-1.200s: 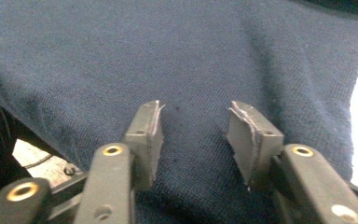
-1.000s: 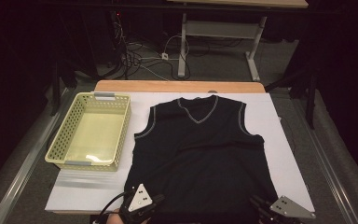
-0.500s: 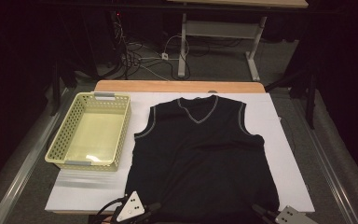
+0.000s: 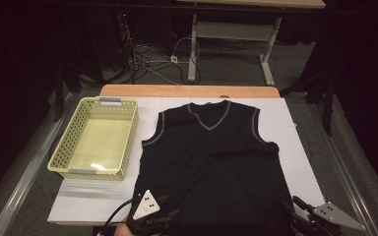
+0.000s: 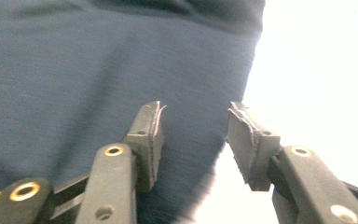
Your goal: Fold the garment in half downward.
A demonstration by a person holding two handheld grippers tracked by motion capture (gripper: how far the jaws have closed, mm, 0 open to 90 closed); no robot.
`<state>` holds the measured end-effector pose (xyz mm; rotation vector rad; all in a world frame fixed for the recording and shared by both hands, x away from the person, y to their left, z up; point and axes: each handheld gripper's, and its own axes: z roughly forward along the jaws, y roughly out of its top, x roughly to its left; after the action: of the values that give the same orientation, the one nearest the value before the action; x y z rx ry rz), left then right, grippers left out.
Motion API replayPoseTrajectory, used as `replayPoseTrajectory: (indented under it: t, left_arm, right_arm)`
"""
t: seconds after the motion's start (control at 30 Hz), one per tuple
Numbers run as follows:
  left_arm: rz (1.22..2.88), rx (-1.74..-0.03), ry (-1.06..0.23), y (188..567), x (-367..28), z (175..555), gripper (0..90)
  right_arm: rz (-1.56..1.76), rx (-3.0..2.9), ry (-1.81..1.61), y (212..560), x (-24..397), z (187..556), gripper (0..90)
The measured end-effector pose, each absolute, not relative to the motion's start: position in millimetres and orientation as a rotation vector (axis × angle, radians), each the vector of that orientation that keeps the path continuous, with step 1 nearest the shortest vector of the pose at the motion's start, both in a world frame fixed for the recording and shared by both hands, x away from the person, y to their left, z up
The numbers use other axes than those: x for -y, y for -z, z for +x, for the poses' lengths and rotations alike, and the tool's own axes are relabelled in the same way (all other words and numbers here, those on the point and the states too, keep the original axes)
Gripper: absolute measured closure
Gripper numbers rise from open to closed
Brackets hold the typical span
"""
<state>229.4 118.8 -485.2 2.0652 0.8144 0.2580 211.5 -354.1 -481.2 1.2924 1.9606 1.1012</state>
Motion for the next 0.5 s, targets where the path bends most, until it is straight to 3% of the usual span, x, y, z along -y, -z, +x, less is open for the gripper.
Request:
replayPoseTrajectory:
  t: [0.1, 0.23, 0.5]
  left_arm:
    - [2.079, -0.782, -0.250, 484.1, -112.9, 229.8, 42.1]
    - [2.098, -0.747, -0.232, 482.7, -105.6, 232.4, 42.0]
    - [2.172, -0.660, -0.236, 484.4, -93.8, 234.7, 43.2]
  right_arm:
    - [1.327, -1.990, -1.056, 488.2, 355.0, 211.9, 55.7]
    - [1.275, -2.033, -1.079, 489.6, 349.4, 207.9, 84.0]
    - [1.173, -1.984, -1.061, 475.4, 348.6, 175.2, 89.7]
